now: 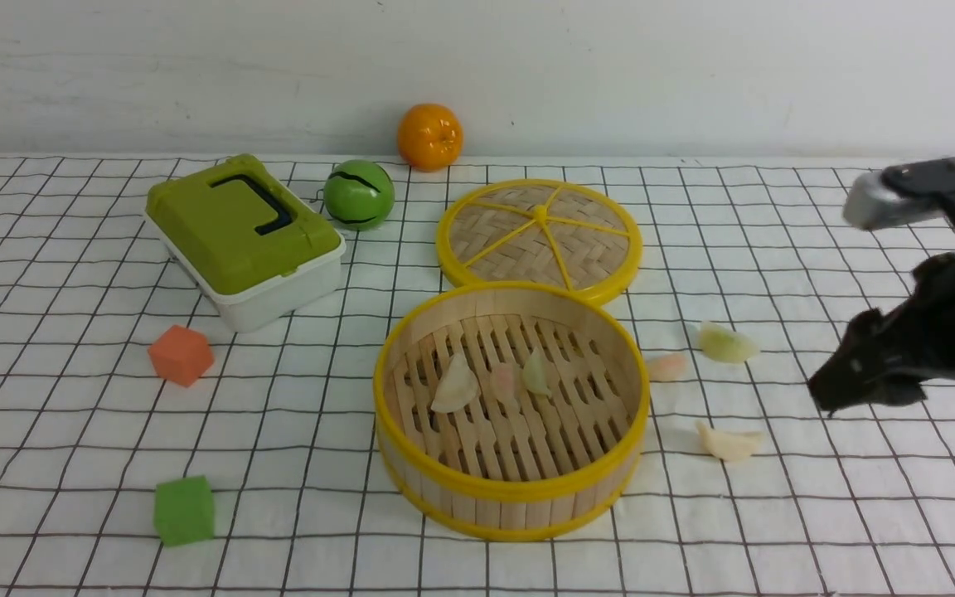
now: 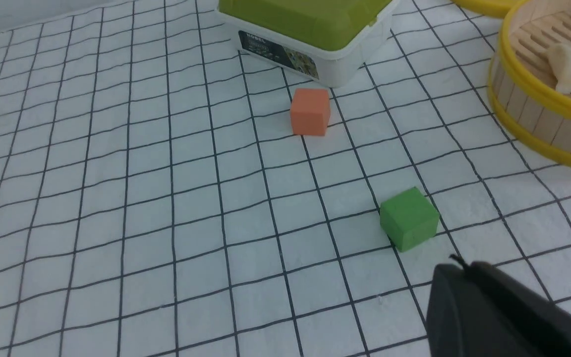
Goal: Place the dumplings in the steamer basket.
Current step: Use the right arm to grab a dumpling
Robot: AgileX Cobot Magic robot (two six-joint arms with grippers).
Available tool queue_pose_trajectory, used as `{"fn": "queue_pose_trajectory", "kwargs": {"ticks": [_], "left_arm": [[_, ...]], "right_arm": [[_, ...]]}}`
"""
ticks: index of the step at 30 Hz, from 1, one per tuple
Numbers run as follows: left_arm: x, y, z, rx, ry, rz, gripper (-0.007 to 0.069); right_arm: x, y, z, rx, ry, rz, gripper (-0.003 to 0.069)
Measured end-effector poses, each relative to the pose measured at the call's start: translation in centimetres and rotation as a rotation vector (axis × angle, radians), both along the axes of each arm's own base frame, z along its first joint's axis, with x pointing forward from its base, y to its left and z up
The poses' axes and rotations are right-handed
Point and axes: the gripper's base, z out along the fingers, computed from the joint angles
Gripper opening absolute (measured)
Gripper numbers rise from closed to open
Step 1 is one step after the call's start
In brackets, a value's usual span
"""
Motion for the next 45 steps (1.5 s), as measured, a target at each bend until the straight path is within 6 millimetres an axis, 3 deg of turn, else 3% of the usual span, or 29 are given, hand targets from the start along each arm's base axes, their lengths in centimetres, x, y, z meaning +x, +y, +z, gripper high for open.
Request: {"fn": "queue_pose_trajectory", "kwargs": {"ticks": [4, 6, 14, 20, 22, 29, 37, 45], "left_arm": [[0.4, -0.6, -3.0, 0.003, -0.001, -0.040, -0.0013], [0.4, -0.7, -3.5, -0.002, -0.007, -0.049, -0.0013], [0.1, -0.5, -3.4, -0.041, -0.042, -0.046, -0.0013], [0.1, -0.5, -3.4, -0.044, -0.042, -0.044, -0.0013], [0.1, -0.5, -3.4, -0.041, -0.045, -0.043, -0.0013], [0.2, -0.4, -3.2, -0.021, -0.072, -0.039, -0.0013], [0.2, -0.4, -3.2, -0.037, -0.070, -0.028, -0.0013], [-0.2, 0.0, -3.1, -0.053, -0.088, -0.021, -0.0013]], "right_arm": [[2.1, 2.0, -3.6, -0.034, -0.020, 0.214, 0.0482], [2.8, 3.0, -5.1, -0.079, -0.040, 0.293, 0.0482], [4.8, 4.7, -9.1, -0.311, -0.131, 0.451, 0.0482], [5.5, 5.2, -11.2, -0.339, -0.122, 0.465, 0.0479], [5.6, 5.2, -11.9, -0.326, -0.096, 0.432, 0.0448], [5.6, 5.2, -11.7, -0.281, -0.063, 0.324, 0.0225], [5.1, 5.1, -10.4, -0.214, -0.003, 0.192, 0.0200], [3.5, 5.0, -7.5, -0.161, 0.060, 0.119, 0.0200]]}}
